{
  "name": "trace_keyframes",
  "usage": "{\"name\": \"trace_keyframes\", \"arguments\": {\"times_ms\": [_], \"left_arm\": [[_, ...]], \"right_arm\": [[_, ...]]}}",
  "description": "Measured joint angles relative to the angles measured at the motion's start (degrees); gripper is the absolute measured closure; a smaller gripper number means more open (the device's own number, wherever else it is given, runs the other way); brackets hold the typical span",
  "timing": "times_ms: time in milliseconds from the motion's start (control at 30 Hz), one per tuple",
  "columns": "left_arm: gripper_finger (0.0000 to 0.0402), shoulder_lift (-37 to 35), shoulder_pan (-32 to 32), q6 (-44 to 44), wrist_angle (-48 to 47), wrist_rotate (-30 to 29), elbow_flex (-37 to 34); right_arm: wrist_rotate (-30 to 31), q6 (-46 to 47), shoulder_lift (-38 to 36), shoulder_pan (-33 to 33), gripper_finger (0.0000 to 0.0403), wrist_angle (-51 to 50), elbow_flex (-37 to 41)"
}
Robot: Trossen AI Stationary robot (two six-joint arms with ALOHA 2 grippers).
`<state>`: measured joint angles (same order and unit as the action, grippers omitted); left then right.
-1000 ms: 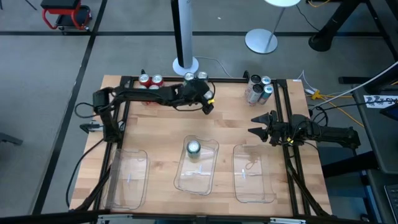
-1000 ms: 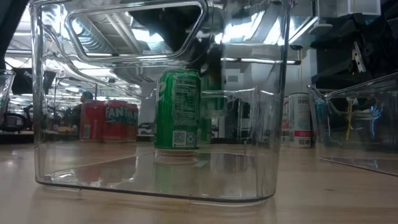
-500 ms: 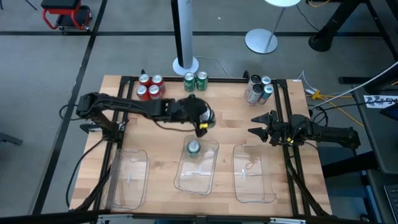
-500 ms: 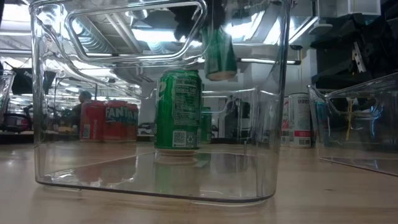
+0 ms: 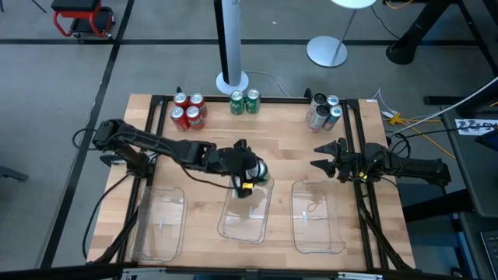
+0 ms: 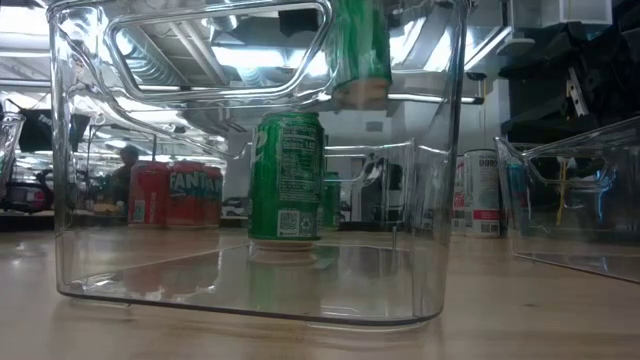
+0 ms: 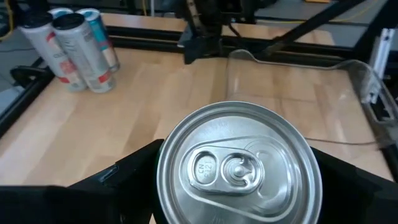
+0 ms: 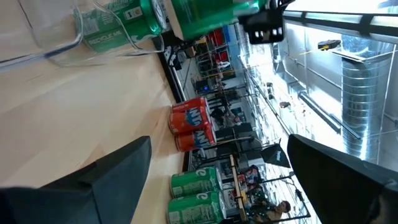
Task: Sort soda cans
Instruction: Put the green soda can into the middle transparent bin
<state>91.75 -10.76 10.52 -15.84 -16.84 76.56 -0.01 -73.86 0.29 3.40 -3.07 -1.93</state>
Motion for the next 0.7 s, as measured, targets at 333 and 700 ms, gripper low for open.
{"name": "trace_keyframes", "arguments": {"times_ms": [333,700], "left_arm": [[0.0098,0.1,-0.2,3.8,2.7,0.5,-4.2],[0.0098,2.9,1.7,5.9,8.6,6.6,-7.9]], "right_arm": [[0.0,0.1,0.0,0.0,0.0027,0.0,0.0],[0.0,0.1,0.0,0.0,0.0027,0.0,0.0]]}}
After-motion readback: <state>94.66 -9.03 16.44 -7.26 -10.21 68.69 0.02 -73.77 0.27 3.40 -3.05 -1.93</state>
